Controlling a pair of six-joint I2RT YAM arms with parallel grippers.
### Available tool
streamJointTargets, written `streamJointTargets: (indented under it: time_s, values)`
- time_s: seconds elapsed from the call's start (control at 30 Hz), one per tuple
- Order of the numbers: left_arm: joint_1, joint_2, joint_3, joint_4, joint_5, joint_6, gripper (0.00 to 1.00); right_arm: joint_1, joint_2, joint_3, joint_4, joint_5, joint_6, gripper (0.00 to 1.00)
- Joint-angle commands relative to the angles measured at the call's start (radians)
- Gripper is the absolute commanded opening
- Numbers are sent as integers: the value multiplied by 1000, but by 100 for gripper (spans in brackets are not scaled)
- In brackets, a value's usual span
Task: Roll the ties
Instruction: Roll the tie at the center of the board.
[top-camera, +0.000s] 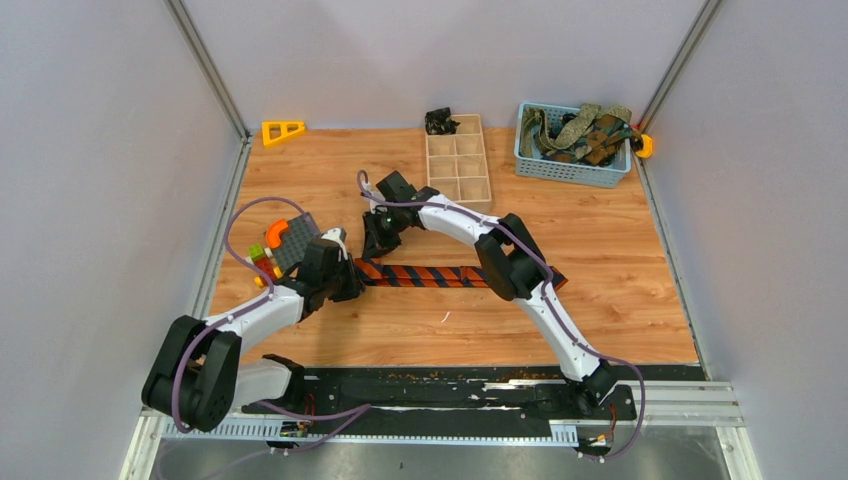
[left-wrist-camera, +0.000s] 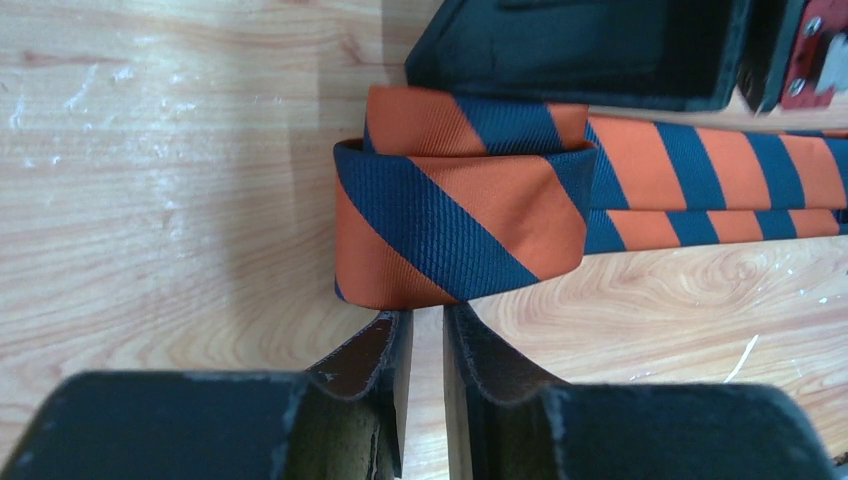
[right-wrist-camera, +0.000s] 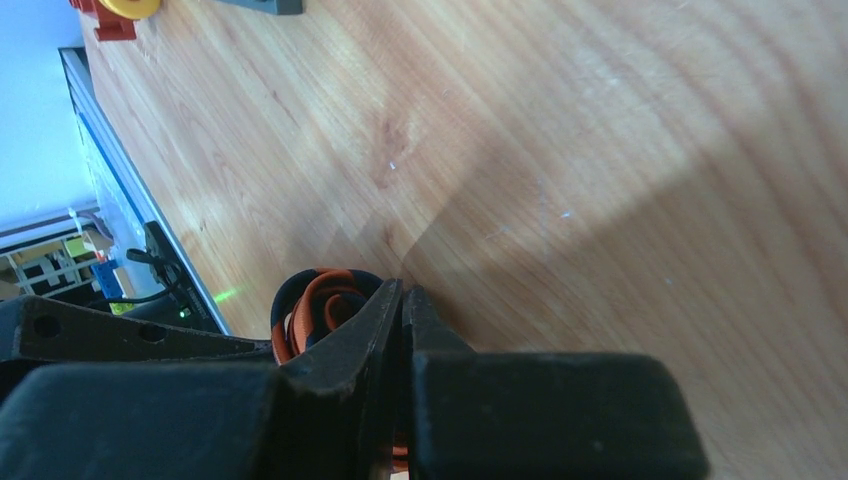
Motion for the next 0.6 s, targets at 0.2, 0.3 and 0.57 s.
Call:
streamJointTargets:
  time_s: [0.2, 0.3, 0.57]
  values:
    - [-4, 50, 19, 39, -43, -11, 23, 35, 5, -23, -10, -53, -35, 4]
    - [-5, 50, 18, 40, -46, -11, 23, 38, -1, -36, -2, -58, -32, 4]
    - [-5, 20, 13, 2, -36, -10, 23, 37, 1, -41, 12, -59, -27, 4]
